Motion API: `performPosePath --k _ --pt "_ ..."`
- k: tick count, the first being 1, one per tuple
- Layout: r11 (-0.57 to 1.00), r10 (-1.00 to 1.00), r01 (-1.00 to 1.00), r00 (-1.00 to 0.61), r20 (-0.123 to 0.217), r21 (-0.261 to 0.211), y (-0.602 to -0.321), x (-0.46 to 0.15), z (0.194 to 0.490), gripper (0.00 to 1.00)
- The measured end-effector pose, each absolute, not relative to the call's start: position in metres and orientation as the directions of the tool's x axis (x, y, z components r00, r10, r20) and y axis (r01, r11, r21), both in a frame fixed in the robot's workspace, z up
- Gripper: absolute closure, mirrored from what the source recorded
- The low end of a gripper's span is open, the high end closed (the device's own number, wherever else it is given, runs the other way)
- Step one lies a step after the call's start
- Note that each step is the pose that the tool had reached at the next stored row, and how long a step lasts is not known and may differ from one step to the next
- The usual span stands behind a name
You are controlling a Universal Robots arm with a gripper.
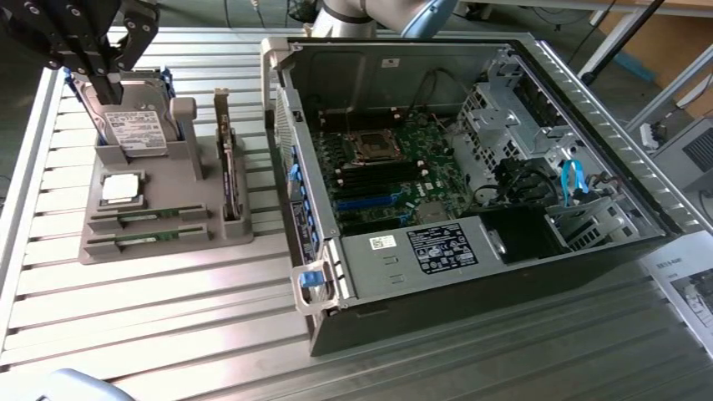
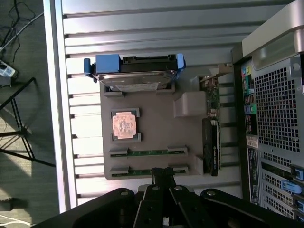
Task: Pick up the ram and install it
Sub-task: 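Pick up the ram and move it above insertion slot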
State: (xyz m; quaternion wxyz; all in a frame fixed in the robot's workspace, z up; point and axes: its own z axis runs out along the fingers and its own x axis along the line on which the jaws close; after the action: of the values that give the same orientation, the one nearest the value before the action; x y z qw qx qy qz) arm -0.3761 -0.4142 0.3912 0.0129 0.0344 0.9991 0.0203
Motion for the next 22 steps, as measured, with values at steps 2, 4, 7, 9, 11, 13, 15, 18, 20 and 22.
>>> performPosePath --k 2,4,7,9,11,13,15,18,20,22 --pt "0.998 0.055 0.054 -0.998 -0.024 0.041 -0.4143 -0.3761 0.3912 0.90" --pt "0.998 0.044 0.043 -0.999 -0.025 0.041 -0.4142 -0.3761 0.3912 0.90" --pt "0.999 0.025 0.024 -0.999 -0.025 0.041 -0.4143 -0.3761 0.3912 0.90" --pt "0.999 0.011 0.010 -1.000 -0.025 0.041 -0.4143 -0.3761 0.3912 0.90" --pt "0.999 -0.003 -0.004 -1.000 -0.025 0.041 -0.4143 -0.3761 0.3911 0.90" --pt "0.999 -0.019 -0.020 -1.000 -0.024 0.040 -0.4143 -0.3761 0.3912 0.90" --pt "0.999 -0.034 -0.035 -0.999 -0.025 0.040 -0.4143 -0.3761 0.3912 0.90" --pt "0.997 -0.059 -0.060 -0.998 -0.024 0.040 -0.4143 -0.3761 0.3912 0.90" --pt "0.996 -0.074 -0.075 -0.997 -0.024 0.039 -0.4143 -0.3761 0.3911 0.90" --pt "0.995 -0.091 -0.091 -0.996 -0.024 0.039 -0.4143 -0.3761 0.3911 0.90"
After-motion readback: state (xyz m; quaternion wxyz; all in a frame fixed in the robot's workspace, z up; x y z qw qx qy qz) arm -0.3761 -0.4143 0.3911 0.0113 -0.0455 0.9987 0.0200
